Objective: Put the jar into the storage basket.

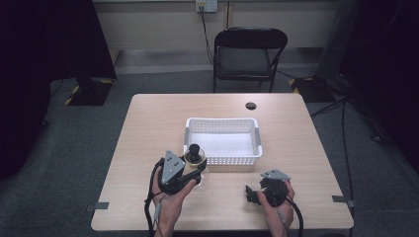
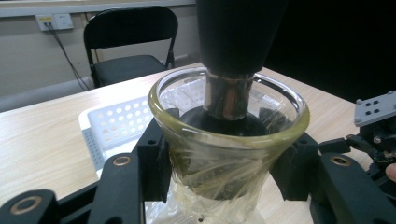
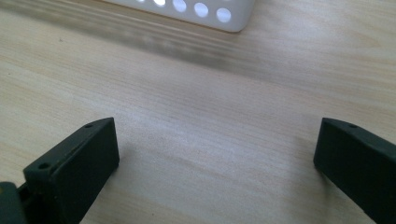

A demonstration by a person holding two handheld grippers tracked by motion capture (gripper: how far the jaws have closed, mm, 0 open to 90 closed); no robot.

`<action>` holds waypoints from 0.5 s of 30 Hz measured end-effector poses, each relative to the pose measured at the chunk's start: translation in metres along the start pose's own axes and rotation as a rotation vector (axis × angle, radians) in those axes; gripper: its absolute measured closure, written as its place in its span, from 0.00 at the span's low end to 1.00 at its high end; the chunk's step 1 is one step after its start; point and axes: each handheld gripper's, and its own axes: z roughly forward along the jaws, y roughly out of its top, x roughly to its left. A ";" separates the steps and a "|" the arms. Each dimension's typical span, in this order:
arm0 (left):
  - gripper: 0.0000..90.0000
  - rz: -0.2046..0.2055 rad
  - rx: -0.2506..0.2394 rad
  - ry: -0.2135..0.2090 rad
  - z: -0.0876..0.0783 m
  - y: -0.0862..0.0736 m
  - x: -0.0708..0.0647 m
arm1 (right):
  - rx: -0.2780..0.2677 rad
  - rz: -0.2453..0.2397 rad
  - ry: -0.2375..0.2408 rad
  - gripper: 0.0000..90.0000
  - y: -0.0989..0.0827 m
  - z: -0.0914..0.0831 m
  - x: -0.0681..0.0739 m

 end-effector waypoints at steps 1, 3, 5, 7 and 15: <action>0.53 0.000 0.000 0.000 0.000 0.000 0.000 | 0.000 0.000 0.000 0.00 0.000 0.000 0.000; 0.53 0.002 -0.006 -0.002 0.002 0.005 0.000 | 0.000 0.000 0.000 0.00 0.000 0.000 0.000; 0.53 0.010 -0.011 -0.001 0.003 0.010 -0.001 | 0.000 0.000 0.000 0.00 0.000 0.000 0.000; 0.53 0.011 -0.016 -0.004 0.005 0.016 -0.001 | -0.001 0.002 0.000 0.00 0.000 0.000 0.000; 0.53 0.020 -0.025 -0.025 0.018 0.035 0.002 | 0.000 0.002 0.000 0.00 0.000 0.000 0.000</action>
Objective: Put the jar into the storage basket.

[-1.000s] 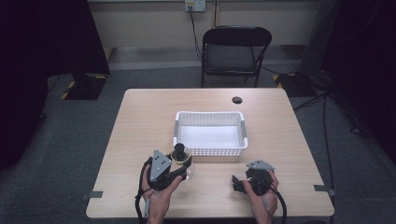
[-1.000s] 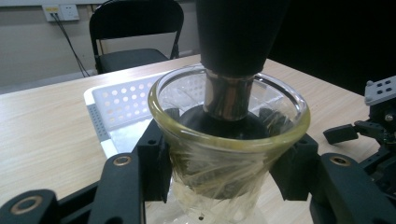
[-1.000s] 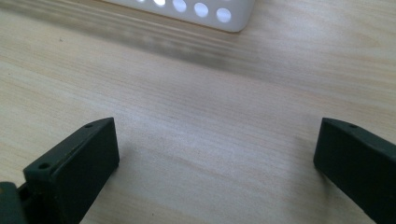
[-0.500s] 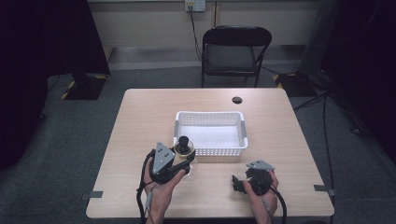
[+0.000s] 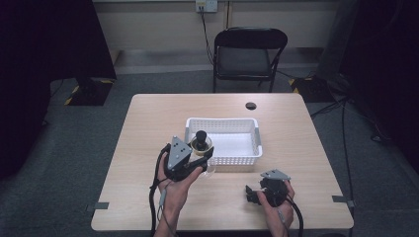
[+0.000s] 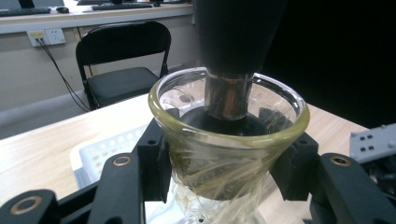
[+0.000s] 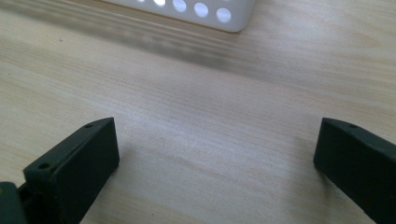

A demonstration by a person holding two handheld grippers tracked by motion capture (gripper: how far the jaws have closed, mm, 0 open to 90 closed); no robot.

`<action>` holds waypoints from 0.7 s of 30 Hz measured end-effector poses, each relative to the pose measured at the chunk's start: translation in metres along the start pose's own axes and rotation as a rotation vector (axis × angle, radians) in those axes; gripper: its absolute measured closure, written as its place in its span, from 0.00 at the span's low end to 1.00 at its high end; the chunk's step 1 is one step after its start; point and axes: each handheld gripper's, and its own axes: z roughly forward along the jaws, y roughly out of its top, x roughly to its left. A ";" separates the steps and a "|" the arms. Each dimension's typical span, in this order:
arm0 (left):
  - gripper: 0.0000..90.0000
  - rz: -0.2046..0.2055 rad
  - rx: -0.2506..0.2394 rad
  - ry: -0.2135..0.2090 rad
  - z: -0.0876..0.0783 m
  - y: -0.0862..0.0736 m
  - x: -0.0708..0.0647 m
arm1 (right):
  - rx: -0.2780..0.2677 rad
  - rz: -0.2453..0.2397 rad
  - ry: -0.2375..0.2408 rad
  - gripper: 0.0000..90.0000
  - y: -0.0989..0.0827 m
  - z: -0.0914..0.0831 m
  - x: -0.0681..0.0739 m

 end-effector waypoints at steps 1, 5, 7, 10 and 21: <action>0.53 -0.001 0.000 -0.004 0.004 0.004 0.002 | 0.000 -0.001 0.000 0.00 0.000 0.000 0.000; 0.53 0.007 -0.008 0.000 0.011 0.012 0.006 | 0.000 -0.002 0.000 0.00 0.000 0.000 0.000; 0.53 0.008 -0.010 -0.001 0.012 0.014 0.007 | 0.000 -0.002 0.000 0.00 0.000 0.000 0.000; 0.53 0.012 -0.011 0.005 0.015 0.018 0.009 | 0.000 -0.002 0.000 0.00 0.000 0.000 0.000; 0.53 -0.010 -0.020 0.000 0.046 0.027 0.019 | 0.001 -0.002 0.000 0.00 0.000 0.000 0.000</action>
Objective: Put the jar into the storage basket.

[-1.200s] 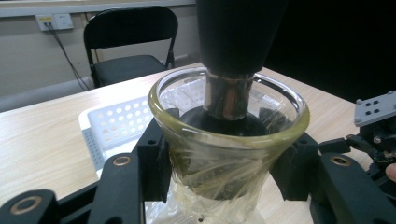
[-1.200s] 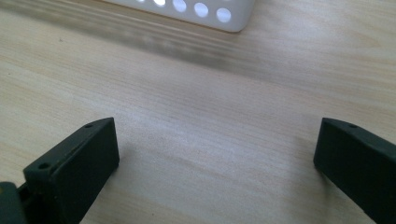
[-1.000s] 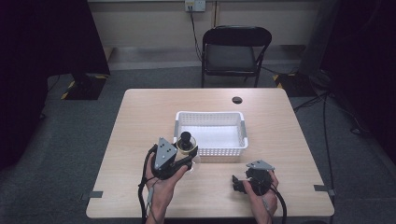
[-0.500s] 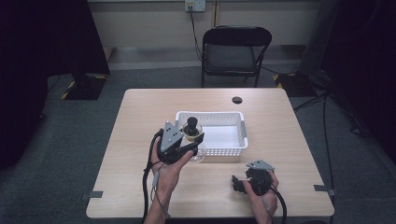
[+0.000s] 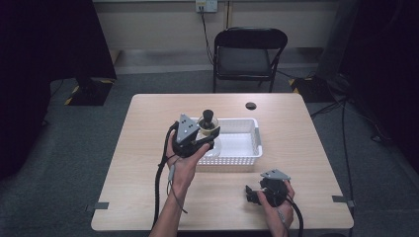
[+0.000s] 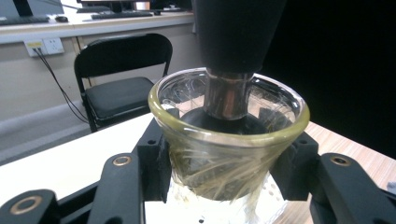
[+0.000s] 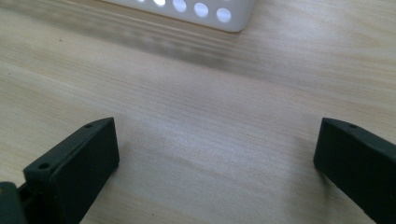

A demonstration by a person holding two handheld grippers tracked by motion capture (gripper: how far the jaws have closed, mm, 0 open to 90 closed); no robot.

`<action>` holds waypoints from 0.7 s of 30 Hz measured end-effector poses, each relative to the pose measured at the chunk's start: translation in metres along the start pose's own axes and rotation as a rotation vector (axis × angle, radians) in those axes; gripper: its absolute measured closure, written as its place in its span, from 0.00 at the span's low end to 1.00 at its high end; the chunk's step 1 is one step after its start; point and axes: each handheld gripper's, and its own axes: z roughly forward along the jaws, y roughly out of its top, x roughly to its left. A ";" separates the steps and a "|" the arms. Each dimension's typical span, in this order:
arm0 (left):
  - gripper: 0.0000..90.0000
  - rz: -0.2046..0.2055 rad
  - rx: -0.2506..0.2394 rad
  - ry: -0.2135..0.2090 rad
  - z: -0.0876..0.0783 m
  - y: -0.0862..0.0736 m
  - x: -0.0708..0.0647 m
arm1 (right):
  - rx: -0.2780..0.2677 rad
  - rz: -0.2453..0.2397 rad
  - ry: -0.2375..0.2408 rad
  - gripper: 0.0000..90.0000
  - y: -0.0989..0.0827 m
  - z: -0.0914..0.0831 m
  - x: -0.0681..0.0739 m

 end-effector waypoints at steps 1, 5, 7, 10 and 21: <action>0.53 0.000 0.000 0.000 0.000 0.000 0.000 | 0.000 -0.001 0.000 0.00 0.000 0.000 0.000; 0.53 0.003 0.008 0.014 0.013 0.001 0.003 | 0.000 0.000 0.000 0.00 0.000 0.000 0.000; 0.53 -0.010 0.016 0.009 0.020 0.002 0.005 | 0.001 0.000 0.001 0.00 0.000 0.000 0.000; 0.53 -0.011 0.031 0.011 0.032 0.000 0.008 | 0.000 -0.001 0.000 0.00 0.000 0.000 0.000; 0.53 -0.030 0.051 0.052 0.062 -0.011 0.014 | 0.000 -0.001 0.000 0.00 0.000 0.000 0.000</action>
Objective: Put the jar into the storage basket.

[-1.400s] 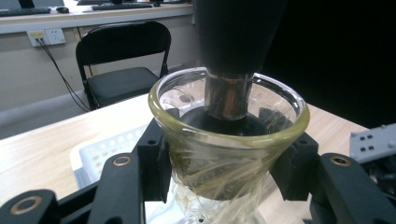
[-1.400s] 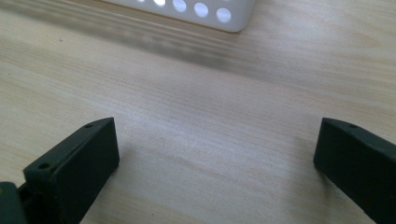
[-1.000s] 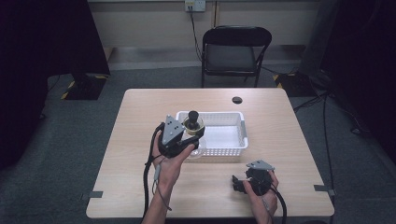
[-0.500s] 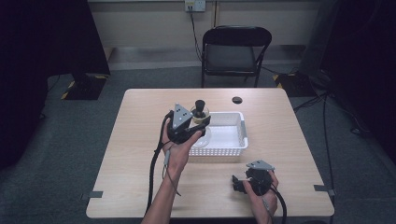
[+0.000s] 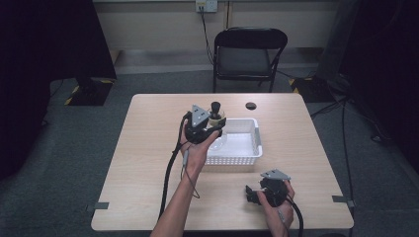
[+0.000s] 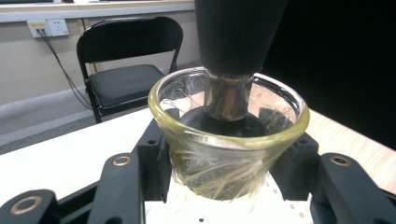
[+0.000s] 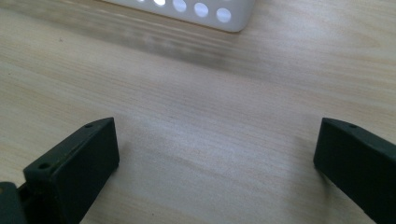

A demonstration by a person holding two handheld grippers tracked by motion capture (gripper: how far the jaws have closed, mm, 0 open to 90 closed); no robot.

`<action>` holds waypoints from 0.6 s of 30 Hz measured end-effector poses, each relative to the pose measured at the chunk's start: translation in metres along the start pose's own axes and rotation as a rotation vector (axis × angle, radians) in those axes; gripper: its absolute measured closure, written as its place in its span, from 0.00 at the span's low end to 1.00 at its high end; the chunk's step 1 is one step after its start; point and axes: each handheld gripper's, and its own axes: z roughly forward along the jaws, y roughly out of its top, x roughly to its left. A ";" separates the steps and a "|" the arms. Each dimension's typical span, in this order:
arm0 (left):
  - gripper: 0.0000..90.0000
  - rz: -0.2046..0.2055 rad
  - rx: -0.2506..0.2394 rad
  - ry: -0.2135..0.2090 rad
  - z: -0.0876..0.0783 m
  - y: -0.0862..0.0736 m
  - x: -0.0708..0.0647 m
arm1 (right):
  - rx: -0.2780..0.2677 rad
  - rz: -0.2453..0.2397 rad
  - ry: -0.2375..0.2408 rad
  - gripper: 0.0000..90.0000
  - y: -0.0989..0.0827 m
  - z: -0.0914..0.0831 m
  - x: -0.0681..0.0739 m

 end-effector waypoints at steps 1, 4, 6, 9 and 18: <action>0.53 0.001 0.000 -0.001 0.002 -0.001 0.000 | 0.000 0.000 0.000 0.00 0.000 0.000 0.000; 0.53 0.018 -0.007 -0.011 0.009 -0.005 0.000 | 0.000 -0.001 0.000 0.00 0.000 0.000 0.000; 0.53 0.022 0.011 -0.005 0.014 -0.008 -0.001 | 0.000 0.000 -0.001 0.00 0.000 0.000 0.000; 0.53 0.014 0.019 -0.007 0.020 -0.014 -0.002 | 0.000 0.000 0.000 0.00 0.000 0.000 0.000; 0.53 0.005 0.059 0.001 0.034 -0.028 -0.002 | 0.000 0.000 0.000 0.00 0.000 0.000 0.000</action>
